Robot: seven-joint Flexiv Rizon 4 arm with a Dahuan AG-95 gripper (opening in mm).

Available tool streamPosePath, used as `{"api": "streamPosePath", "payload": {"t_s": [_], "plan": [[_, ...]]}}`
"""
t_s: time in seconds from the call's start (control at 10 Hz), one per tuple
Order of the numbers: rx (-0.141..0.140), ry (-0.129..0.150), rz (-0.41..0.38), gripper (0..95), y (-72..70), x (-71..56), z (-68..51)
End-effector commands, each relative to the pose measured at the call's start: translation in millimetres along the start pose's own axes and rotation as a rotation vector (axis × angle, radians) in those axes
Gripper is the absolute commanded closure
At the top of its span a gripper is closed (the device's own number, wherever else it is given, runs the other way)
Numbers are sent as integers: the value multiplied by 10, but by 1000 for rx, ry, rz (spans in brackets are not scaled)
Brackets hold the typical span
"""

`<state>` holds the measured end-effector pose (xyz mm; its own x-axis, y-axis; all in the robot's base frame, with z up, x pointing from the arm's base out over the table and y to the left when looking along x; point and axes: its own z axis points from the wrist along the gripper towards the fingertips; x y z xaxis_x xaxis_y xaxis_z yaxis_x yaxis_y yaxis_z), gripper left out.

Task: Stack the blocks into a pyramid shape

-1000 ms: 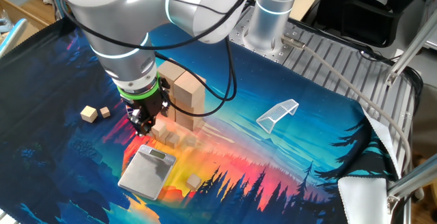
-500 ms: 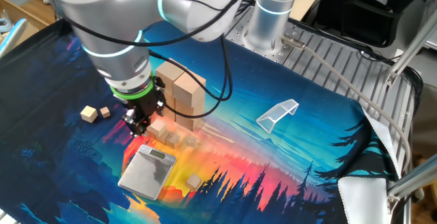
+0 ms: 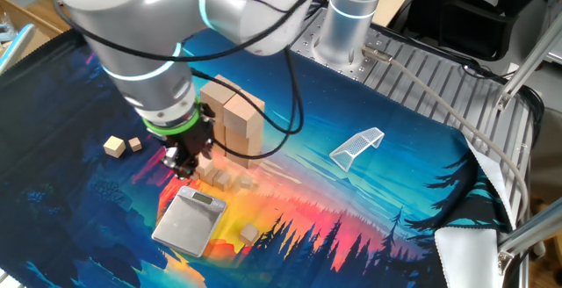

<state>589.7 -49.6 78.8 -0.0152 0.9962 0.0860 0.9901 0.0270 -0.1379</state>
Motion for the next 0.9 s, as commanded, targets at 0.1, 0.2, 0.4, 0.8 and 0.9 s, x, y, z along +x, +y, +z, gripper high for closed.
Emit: {"api": "streamPosePath", "payload": {"t_s": [0.1, 0.2, 0.4, 0.8, 0.9], "plan": [[2, -13, -16, 570, 16, 78, 37], [3, -8, -24, 570, 28, 122, 55], [5, -12, -29, 570, 64, 226, 56], [38, -103, -103, 570, 85, 322, 40], [52, -134, -120, 570, 85, 322, 40]]}}
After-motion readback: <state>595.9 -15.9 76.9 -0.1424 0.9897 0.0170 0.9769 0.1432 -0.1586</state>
